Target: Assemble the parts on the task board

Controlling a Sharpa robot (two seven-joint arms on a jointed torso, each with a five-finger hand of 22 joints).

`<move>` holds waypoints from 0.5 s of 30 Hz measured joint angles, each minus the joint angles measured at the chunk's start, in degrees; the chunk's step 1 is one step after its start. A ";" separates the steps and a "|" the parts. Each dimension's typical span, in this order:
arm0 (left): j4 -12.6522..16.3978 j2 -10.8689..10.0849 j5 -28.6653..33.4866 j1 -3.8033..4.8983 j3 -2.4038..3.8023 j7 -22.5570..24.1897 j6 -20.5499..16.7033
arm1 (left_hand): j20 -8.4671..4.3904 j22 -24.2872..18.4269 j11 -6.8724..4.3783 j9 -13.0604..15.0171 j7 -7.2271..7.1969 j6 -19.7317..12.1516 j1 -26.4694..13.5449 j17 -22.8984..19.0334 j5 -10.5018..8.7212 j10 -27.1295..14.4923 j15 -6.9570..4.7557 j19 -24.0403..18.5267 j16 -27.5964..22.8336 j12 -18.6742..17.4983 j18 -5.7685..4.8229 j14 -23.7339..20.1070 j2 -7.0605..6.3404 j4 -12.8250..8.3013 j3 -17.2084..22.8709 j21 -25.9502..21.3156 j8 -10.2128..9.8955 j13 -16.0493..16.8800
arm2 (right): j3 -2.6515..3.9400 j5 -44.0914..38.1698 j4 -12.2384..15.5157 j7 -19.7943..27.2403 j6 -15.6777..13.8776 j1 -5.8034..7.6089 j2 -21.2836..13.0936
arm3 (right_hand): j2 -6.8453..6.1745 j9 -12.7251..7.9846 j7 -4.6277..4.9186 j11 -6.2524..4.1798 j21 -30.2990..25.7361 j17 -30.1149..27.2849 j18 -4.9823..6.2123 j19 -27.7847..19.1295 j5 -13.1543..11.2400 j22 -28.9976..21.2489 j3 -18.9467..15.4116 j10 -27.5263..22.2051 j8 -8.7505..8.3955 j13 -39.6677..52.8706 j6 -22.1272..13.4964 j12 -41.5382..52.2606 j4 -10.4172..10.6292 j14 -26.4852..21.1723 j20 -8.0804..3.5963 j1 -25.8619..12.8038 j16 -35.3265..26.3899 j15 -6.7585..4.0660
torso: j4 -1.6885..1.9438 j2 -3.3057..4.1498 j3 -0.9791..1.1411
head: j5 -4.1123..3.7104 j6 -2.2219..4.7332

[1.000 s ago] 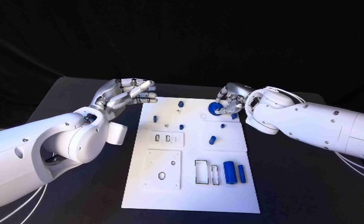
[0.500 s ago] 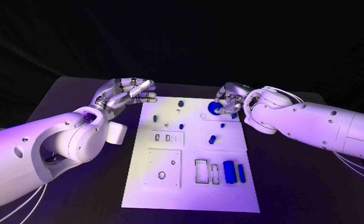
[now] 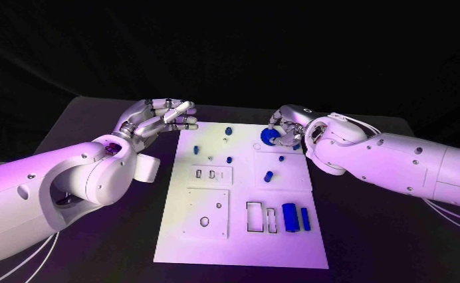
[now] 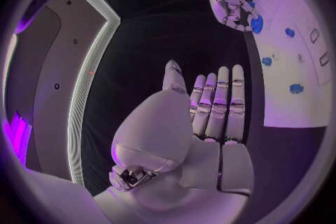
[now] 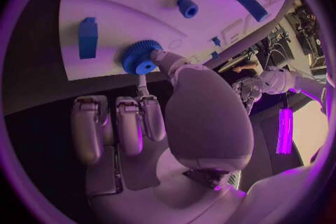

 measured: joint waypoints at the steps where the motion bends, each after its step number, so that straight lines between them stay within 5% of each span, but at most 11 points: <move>1: -0.01 0.00 0.00 0.00 0.00 -0.01 0.00 | 0.00 0.00 0.08 0.01 0.00 0.00 0.00 0.00 0.00 -0.08 0.00 0.00 0.00 0.00 0.00 0.00 0.00 0.00 0.00 0.00 0.00 0.00 | 0.00 -0.19 0.29 0.01 -0.31 -0.01 -0.08 | 0.01 0.00 0.00 0.00 0.00 0.00 0.00 0.00 0.00 0.00 0.00 0.00 0.00 0.00 0.00 0.08 0.00 0.00 0.00 0.00 0.00 0.00 | -0.01 -0.02 -0.01 | 0.01 0.03; 15: -0.14 0.16 0.00 0.00 0.00 -0.21 0.08 | 0.00 -0.05 0.07 0.01 0.00 0.00 0.00 0.10 0.00 -0.07 0.00 0.00 0.00 0.00 0.00 0.00 0.00 0.00 0.00 0.00 0.00 0.00 | 0.14 -8.53 7.66 -0.91 -3.73 1.18 1.33 | 0.05 0.00 0.08 -0.21 0.61 -0.01 -0.90 0.00 -0.88 -0.01 0.58 0.21 0.00 -0.01 0.11 0.22 -0.25 -0.21 0.00 -1.14 0.00 -0.21 | 0.02 -0.08 -0.06 | 0.21 0.57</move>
